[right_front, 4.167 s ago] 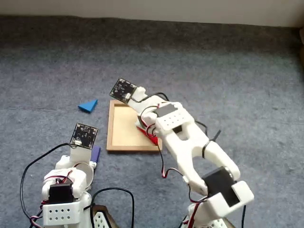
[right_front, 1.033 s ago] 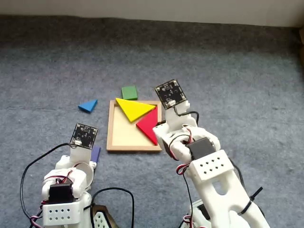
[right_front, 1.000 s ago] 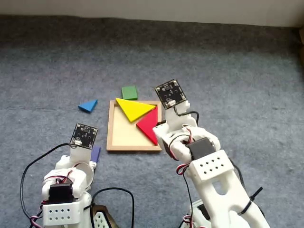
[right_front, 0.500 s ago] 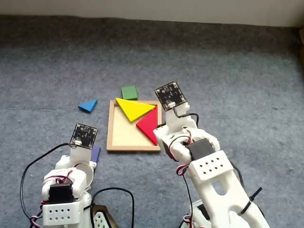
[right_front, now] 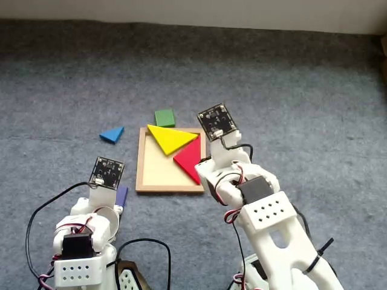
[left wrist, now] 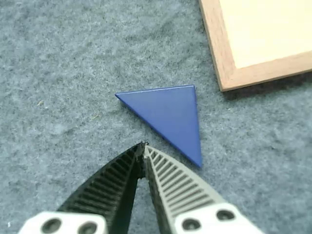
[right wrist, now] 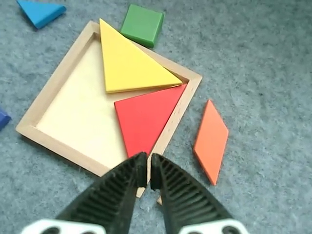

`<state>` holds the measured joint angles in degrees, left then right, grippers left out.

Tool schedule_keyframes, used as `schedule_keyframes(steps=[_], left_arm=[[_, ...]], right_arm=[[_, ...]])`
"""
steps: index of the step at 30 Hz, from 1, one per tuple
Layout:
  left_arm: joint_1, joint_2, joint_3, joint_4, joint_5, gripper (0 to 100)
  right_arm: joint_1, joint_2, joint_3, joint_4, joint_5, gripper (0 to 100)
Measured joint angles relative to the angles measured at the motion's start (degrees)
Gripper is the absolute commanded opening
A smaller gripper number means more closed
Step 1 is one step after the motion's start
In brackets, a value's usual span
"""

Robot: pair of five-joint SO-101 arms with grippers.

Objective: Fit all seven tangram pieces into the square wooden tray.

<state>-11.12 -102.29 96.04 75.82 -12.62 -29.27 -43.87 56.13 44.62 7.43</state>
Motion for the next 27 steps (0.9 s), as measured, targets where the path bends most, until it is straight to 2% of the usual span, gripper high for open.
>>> schedule_keyframes(steps=[5, 12, 27], left_arm=[[0.0, 0.0, 0.0, 0.0, 0.0, 1], [0.0, 0.0, 0.0, 0.0, 0.0, 1], [0.0, 0.0, 0.0, 0.0, 0.0, 1]], right_arm=[[-1.32, 1.67, 0.0, 0.0, 0.0, 2.7], [-1.41, 12.92, -0.09, 0.0, 0.0, 2.7], [-1.41, 13.8, -3.69, 0.0, 0.0, 2.7]])
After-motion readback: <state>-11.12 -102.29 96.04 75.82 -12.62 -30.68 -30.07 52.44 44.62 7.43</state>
